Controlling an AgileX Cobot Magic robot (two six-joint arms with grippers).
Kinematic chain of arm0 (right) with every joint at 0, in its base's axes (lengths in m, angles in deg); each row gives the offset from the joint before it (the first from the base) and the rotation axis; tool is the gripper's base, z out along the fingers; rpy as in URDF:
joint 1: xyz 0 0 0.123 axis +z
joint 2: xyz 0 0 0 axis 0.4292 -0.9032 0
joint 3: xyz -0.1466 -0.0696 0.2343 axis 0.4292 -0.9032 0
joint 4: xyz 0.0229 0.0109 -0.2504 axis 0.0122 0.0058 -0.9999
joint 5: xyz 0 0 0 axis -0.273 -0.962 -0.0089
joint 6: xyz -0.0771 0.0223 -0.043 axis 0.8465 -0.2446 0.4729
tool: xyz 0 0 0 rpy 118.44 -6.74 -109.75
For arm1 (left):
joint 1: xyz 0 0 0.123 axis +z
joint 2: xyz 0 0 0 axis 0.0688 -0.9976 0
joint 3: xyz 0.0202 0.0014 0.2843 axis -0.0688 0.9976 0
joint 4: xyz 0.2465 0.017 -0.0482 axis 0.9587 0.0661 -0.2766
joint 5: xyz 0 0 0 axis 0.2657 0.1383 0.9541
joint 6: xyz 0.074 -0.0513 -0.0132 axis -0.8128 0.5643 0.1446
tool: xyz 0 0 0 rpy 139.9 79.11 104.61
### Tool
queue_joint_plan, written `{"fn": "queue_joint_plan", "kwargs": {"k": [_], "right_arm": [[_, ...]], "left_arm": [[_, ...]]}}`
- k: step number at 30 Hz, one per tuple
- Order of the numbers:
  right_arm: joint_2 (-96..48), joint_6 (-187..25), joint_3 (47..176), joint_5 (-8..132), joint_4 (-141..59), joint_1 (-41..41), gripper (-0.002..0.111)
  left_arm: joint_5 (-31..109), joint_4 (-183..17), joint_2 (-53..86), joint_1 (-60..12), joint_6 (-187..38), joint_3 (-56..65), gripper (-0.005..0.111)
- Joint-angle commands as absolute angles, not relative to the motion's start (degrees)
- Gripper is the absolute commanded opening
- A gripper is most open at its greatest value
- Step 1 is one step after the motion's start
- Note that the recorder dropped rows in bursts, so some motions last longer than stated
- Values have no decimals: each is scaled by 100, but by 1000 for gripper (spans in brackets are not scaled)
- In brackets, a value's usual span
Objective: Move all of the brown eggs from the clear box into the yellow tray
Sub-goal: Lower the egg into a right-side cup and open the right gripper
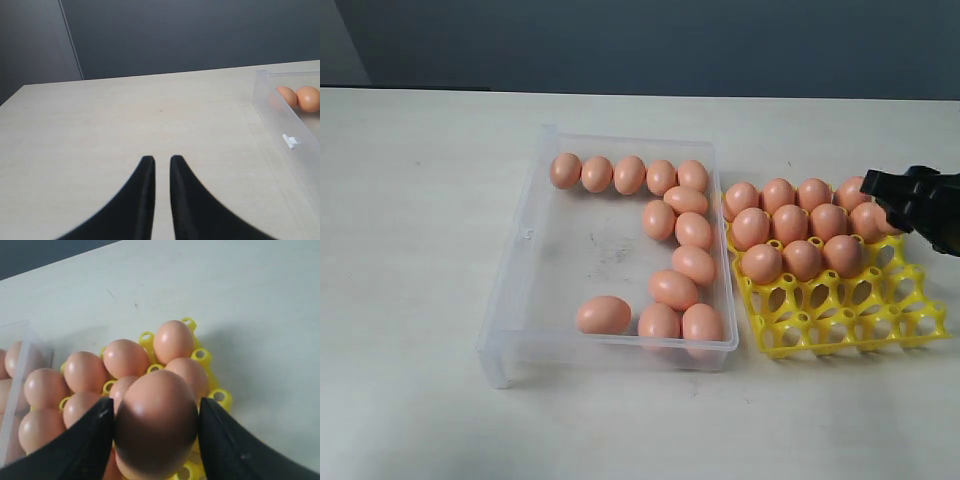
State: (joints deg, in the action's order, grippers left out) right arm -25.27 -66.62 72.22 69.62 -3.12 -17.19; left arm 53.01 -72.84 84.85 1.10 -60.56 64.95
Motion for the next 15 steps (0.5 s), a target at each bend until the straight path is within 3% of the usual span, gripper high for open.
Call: {"fn": "queue_joint_plan", "kwargs": {"k": [1, 15], "right_arm": [[-2786, -6604, 7192, 6999, -322, -1811, 0], [-3877, -6575, 7181, 7776, -363, -1811, 0]], "left_arm": [[5230, -7297, 8480, 107, -6051, 6524, 12], [5230, -7297, 8480, 107, -6051, 6524, 12]]}}
